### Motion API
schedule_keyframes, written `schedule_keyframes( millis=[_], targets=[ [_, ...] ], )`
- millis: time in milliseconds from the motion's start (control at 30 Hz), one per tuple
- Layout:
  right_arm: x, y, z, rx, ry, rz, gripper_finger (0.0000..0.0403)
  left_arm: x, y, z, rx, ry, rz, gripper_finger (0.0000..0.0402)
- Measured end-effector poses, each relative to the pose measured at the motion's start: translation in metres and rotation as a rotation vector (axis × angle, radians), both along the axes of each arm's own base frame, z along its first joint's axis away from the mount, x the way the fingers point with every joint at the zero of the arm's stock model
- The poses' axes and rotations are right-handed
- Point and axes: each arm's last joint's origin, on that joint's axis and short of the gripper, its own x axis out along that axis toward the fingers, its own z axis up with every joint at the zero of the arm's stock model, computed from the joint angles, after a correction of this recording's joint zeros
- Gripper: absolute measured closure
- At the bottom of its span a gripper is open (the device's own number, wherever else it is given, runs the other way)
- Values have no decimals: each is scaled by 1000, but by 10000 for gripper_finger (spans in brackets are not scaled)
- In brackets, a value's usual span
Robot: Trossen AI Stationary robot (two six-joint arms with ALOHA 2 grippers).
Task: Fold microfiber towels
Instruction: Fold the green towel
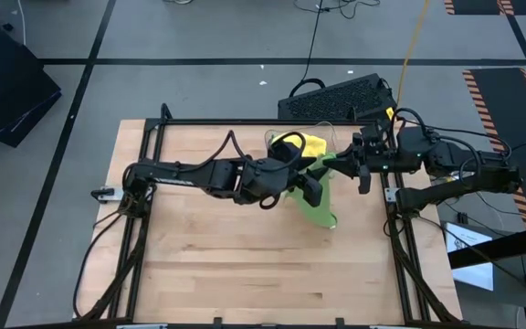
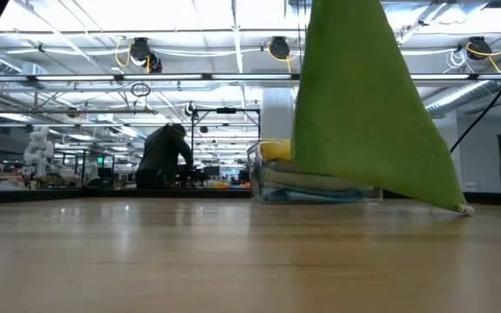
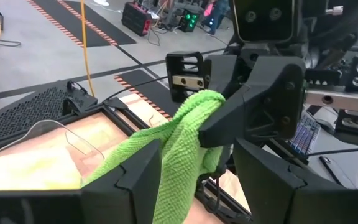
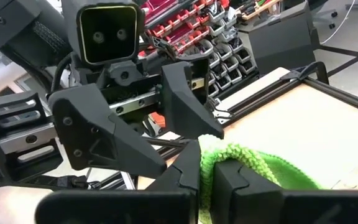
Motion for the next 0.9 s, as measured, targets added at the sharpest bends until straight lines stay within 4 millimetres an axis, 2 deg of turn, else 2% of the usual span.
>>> schedule_keyframes(
  millis=[267, 533, 900],
  targets=[
    [-4, 0, 2, 1, -11, 0, 397, 0, 0, -1, -9, 2, -8, 202],
    [-6, 0, 3, 1, -18, 0, 397, -3, -2, -10, -50, 80, -23, 202],
    [-6, 0, 3, 0, -15, -2, 397, -8, -15, -18, -113, 166, -110, 202]
  ],
)
